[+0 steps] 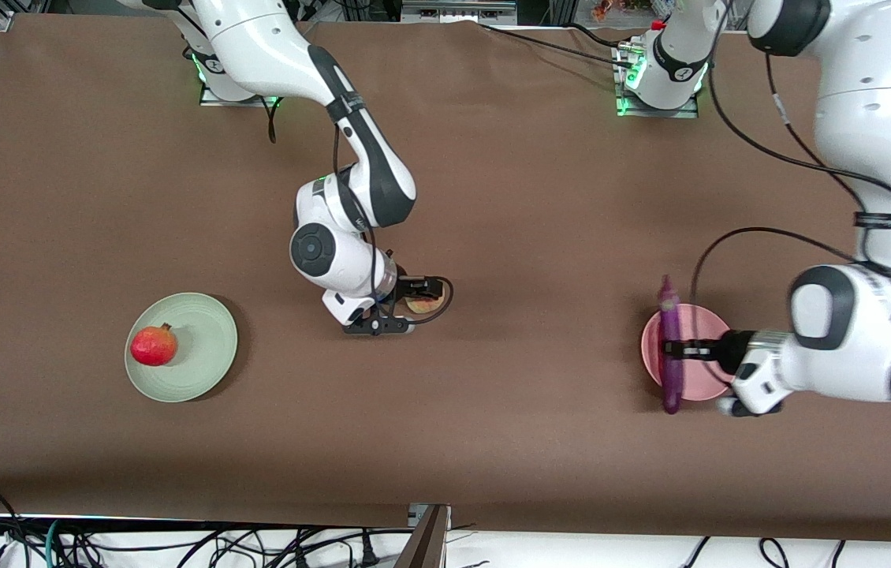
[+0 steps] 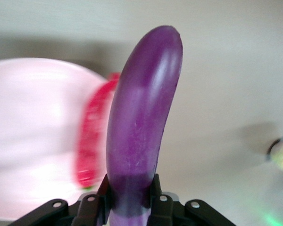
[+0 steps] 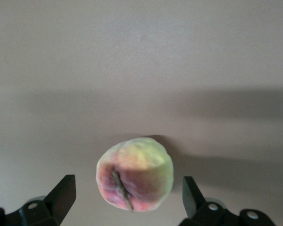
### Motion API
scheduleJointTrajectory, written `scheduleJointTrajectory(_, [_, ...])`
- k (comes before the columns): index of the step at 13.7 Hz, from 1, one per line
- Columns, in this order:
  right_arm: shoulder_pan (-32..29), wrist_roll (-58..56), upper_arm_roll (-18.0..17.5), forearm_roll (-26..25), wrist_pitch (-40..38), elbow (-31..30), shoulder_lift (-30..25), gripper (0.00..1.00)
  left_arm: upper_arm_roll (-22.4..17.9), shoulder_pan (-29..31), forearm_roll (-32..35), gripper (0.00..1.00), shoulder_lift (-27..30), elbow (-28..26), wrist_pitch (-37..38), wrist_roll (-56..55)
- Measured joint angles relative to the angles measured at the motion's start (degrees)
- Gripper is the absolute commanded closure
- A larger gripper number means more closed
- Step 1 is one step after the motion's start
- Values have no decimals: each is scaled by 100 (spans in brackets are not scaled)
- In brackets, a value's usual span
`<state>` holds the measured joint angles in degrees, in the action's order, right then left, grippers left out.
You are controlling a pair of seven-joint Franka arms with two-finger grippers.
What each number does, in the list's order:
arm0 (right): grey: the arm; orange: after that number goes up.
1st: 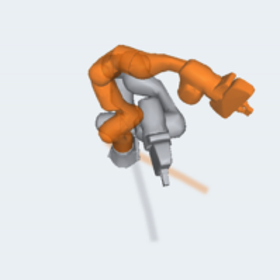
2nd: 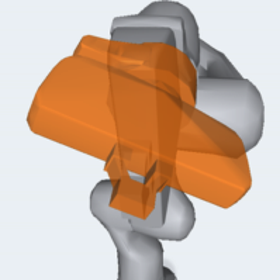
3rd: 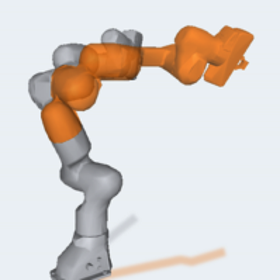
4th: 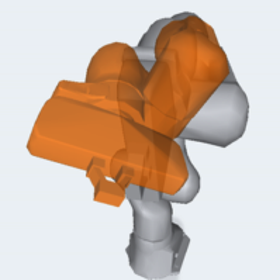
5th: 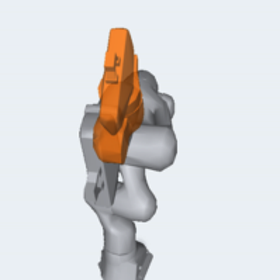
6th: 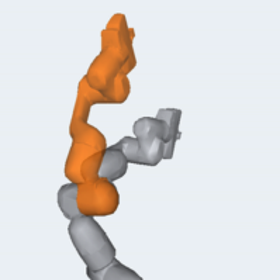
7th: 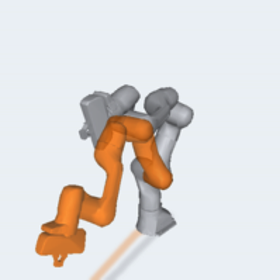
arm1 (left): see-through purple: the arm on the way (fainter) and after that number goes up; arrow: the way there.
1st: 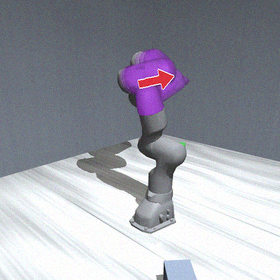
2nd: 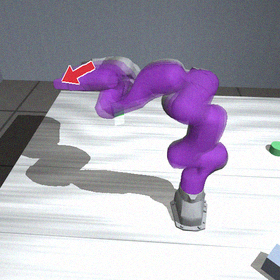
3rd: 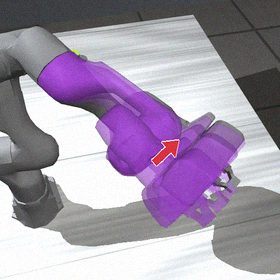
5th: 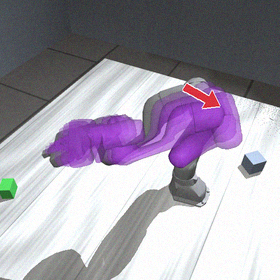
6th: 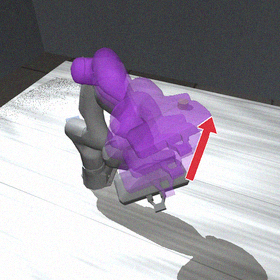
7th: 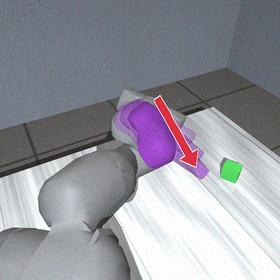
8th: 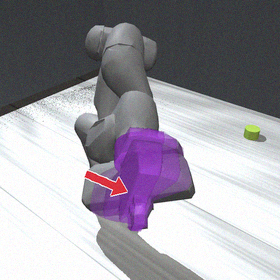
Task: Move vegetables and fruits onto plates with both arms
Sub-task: 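Carry the eggplant to the pink plate while the right gripper reaches the peach, then release the eggplant on the pink plate while the right gripper lifts the peach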
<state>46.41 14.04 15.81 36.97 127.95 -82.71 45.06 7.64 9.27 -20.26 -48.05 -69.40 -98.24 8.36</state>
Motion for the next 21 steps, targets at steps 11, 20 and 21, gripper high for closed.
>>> scheduleJointTrajectory(11, [280,69,4,-15,962,-181,294,62,35,44,379,100,-366,-101,-6,417])
scheduleJointTrajectory(20, [345,-538,1113,-338,-215,-26,128,92,10,297,379,100,-597,-103,-307,1045])
scheduleJointTrajectory(21, [336,-963,1471,-337,-667,28,49,92,10,298,379,83,-599,-103,-312,1074])
